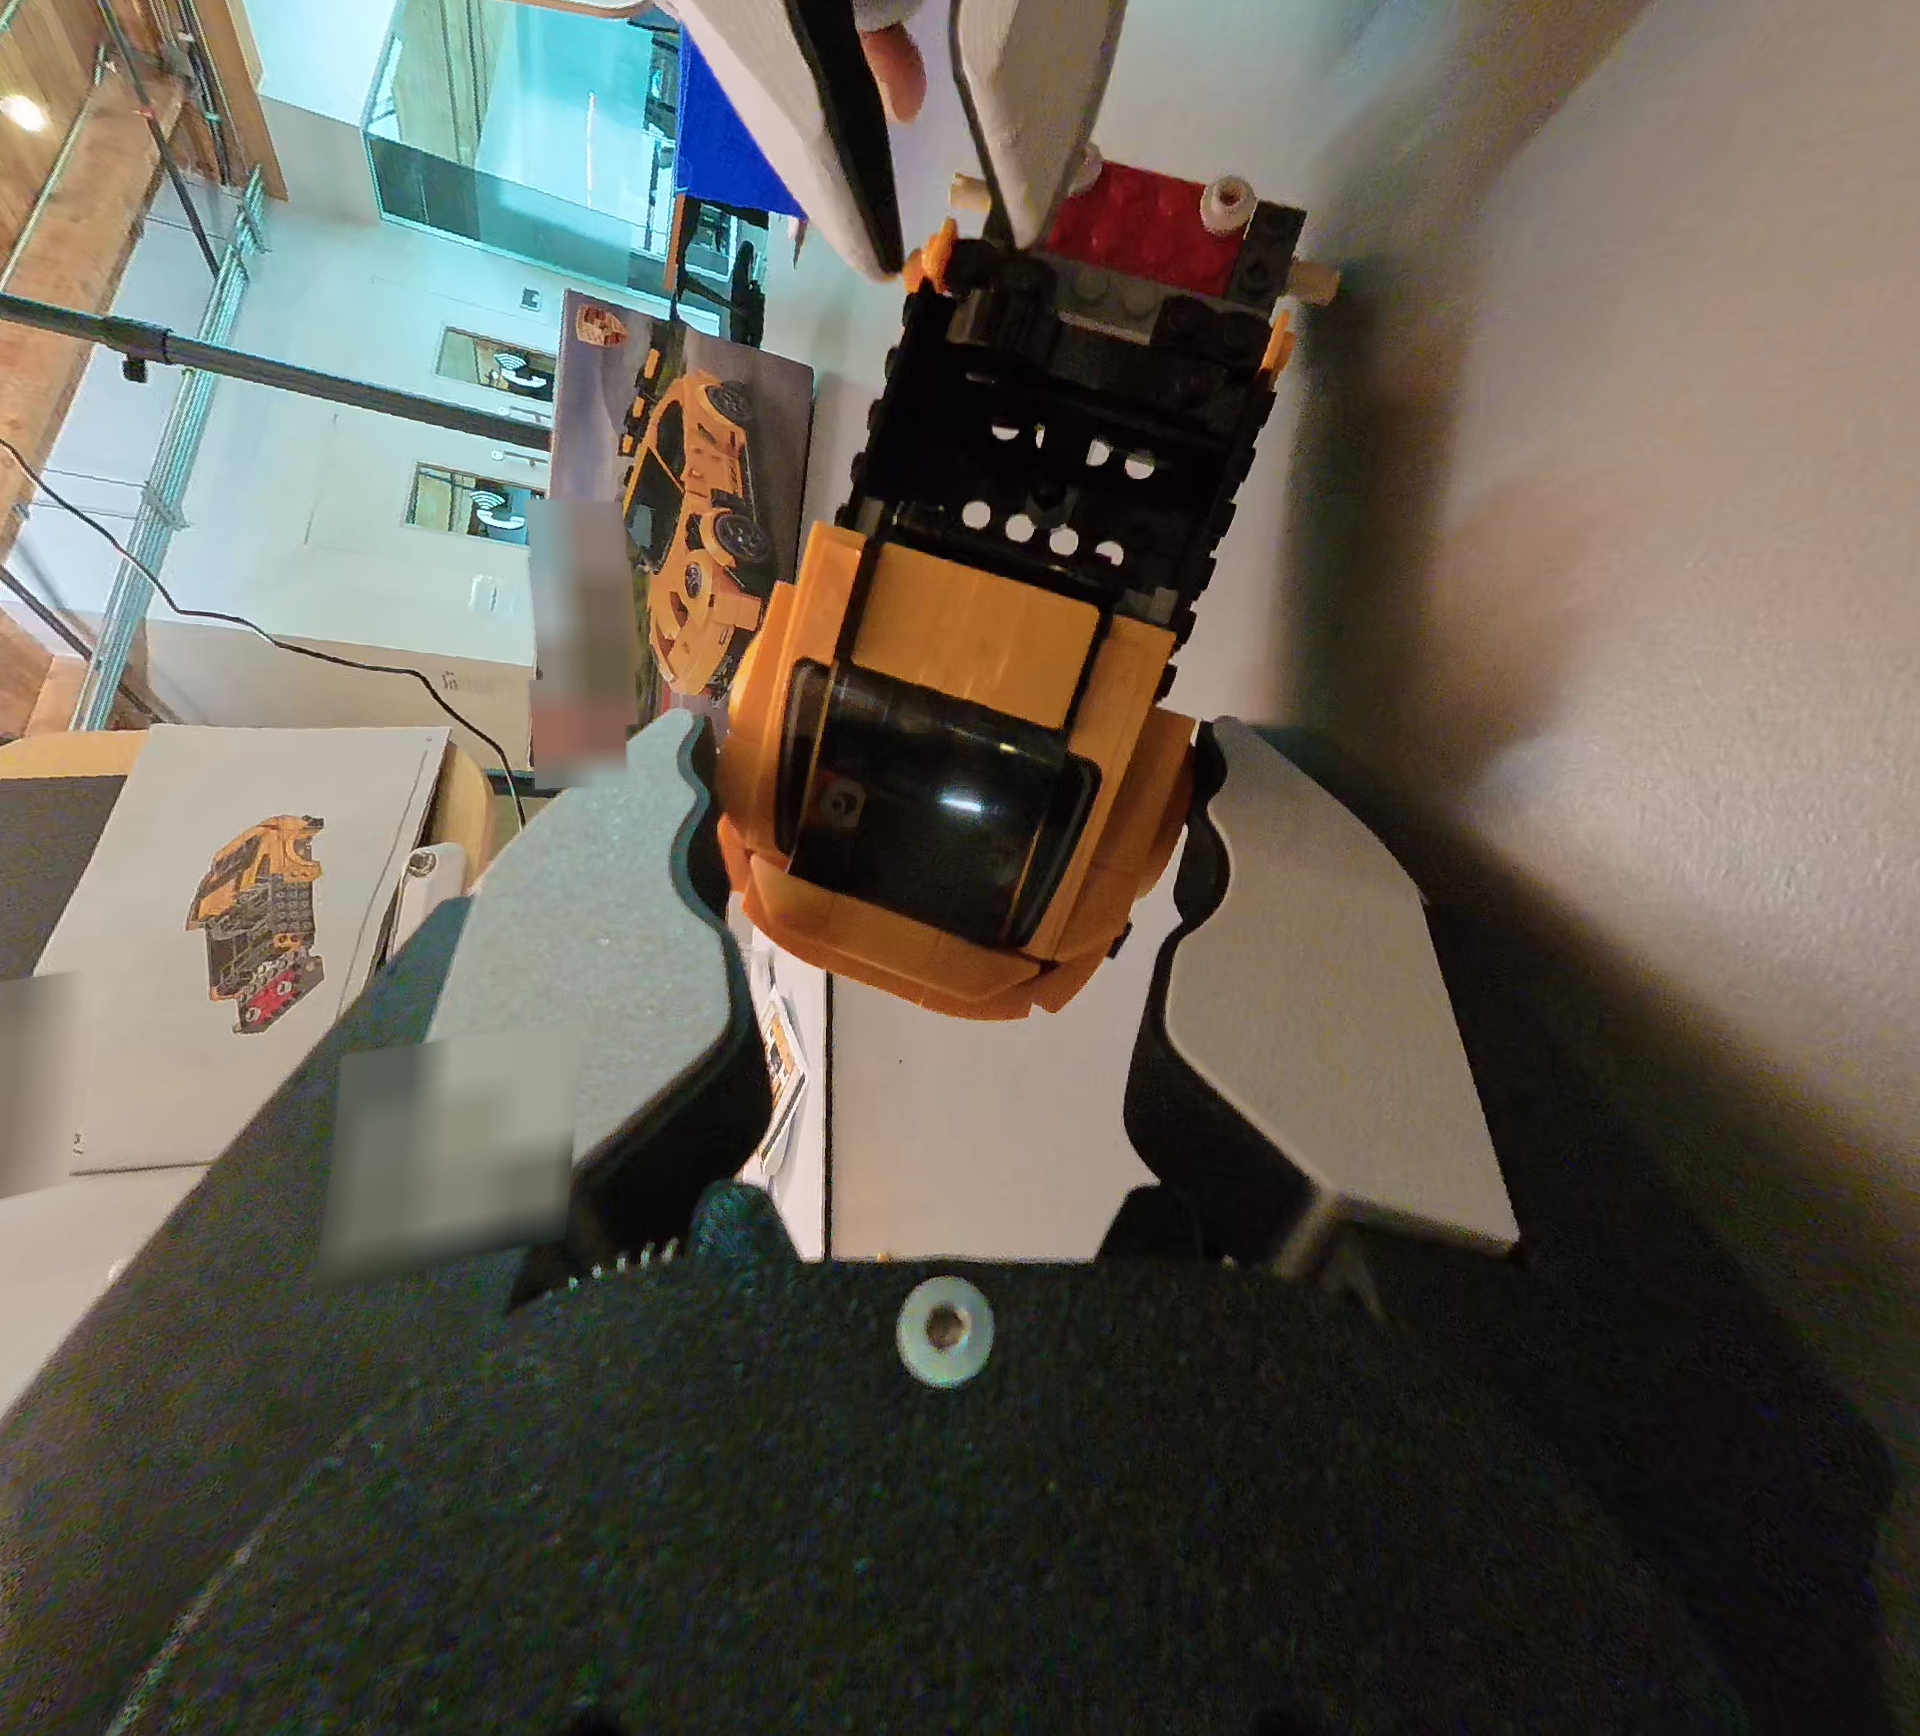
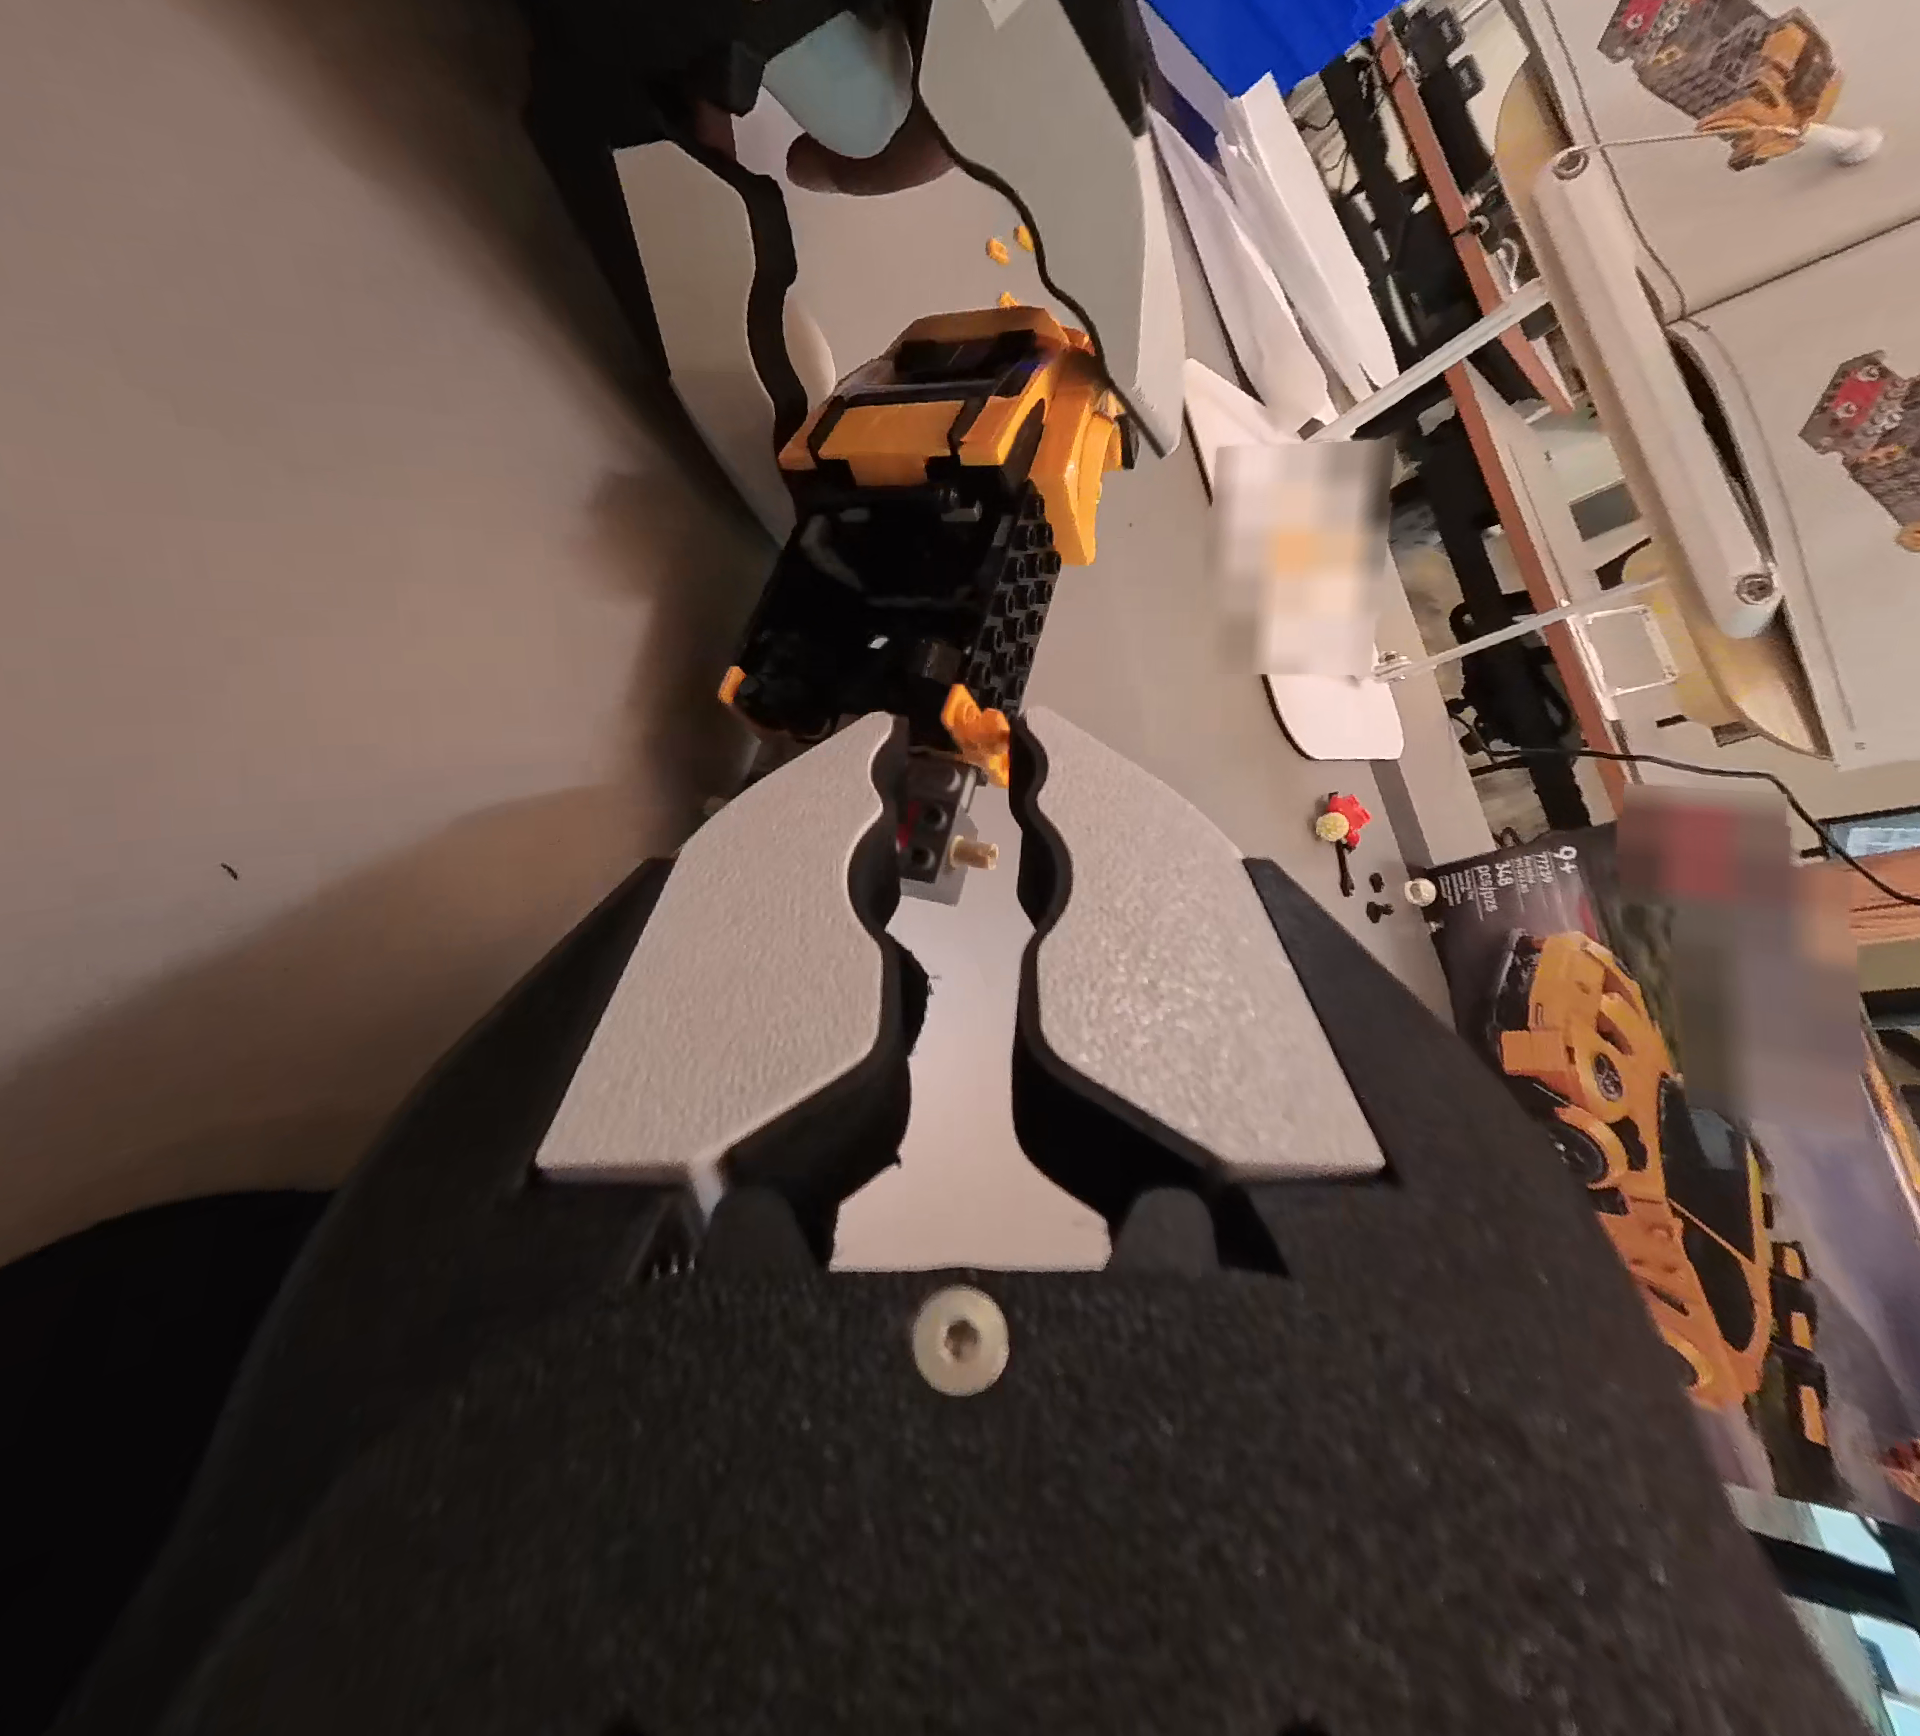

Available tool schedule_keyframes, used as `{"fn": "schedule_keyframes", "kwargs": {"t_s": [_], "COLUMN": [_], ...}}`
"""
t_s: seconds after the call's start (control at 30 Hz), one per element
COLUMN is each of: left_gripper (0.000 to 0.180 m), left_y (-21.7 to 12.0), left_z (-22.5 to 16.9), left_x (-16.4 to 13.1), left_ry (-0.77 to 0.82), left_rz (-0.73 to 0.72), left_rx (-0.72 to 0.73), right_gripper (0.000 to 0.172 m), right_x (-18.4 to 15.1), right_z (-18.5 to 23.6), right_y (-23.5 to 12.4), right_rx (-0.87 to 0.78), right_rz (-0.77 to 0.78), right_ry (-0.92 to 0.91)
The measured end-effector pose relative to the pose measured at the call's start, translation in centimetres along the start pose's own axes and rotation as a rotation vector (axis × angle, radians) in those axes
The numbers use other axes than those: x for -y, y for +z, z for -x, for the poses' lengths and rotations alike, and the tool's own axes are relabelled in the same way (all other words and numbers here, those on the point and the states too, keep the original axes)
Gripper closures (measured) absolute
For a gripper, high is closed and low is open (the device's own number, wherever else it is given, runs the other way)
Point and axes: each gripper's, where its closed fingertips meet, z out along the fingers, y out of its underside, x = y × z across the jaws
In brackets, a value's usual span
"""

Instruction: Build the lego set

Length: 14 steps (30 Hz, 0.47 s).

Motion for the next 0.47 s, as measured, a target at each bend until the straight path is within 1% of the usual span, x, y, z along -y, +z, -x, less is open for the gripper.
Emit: {"fn": "schedule_keyframes", "kwargs": {"t_s": [0.27,0.3,0.37,0.47], "left_gripper": [0.095,0.095,0.095,0.095], "left_y": [0.01,0.03,0.14,0.24], "left_z": [-0.02,0.0,0.09,0.18], "left_x": [-0.04,-0.05,-0.08,-0.07], "left_ry": [-0.01,-0.011,-0.019,-0.015], "left_rz": [0.004,0.004,0.005,0.003], "left_rx": [-0.005,-0.006,-0.01,-0.008], "right_gripper": [0.154,0.153,0.144,0.146], "right_x": [-0.03,-0.03,-0.05,0.07], "right_z": [-0.04,0.02,0.34,0.28], "right_y": [0.09,0.1,0.24,0.32], "right_rx": [-0.011,-0.009,0.002,-0.016], "right_rz": [-0.025,-0.03,-0.037,-0.05], "right_ry": [-0.014,-0.017,-0.02,-0.033]}}
